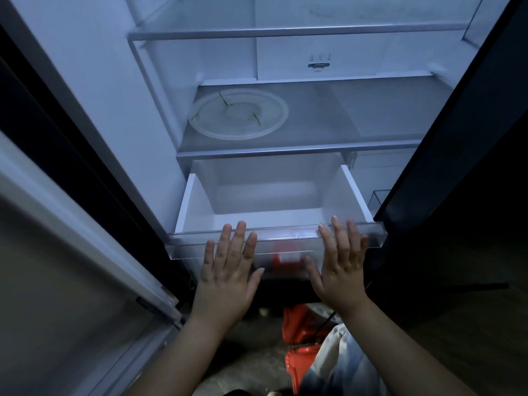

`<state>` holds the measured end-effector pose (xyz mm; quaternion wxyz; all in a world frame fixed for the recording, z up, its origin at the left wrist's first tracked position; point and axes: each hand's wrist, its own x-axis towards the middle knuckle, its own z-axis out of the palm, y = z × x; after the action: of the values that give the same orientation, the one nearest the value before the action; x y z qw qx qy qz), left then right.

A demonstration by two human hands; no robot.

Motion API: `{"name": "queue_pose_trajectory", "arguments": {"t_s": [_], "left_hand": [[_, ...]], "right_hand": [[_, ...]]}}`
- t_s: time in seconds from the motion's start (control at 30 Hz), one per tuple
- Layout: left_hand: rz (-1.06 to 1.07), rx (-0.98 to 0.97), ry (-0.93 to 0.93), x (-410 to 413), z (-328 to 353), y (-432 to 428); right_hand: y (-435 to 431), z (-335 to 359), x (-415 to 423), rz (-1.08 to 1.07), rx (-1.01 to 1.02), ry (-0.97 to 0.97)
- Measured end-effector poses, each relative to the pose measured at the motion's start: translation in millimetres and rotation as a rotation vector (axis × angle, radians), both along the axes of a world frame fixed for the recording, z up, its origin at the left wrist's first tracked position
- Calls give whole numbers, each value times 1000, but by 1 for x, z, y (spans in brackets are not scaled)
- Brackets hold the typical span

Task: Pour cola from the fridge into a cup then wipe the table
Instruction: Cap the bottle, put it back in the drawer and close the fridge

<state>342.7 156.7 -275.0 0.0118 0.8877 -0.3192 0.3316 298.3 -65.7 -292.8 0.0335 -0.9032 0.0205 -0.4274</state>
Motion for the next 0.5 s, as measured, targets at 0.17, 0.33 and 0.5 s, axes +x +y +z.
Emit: {"name": "queue_pose_trajectory", "arguments": {"t_s": [0.17,0.33,0.5], "left_hand": [[11,-17,15,12,8,-7],[40,-46,140,39,24,-15],[62,-28,230,61,32,-31]], "right_hand": [[-4,5,13,-24,-48,49],[-3,16,40,-38,-26,141],[-17,28,63,-68,-40,237]]}}
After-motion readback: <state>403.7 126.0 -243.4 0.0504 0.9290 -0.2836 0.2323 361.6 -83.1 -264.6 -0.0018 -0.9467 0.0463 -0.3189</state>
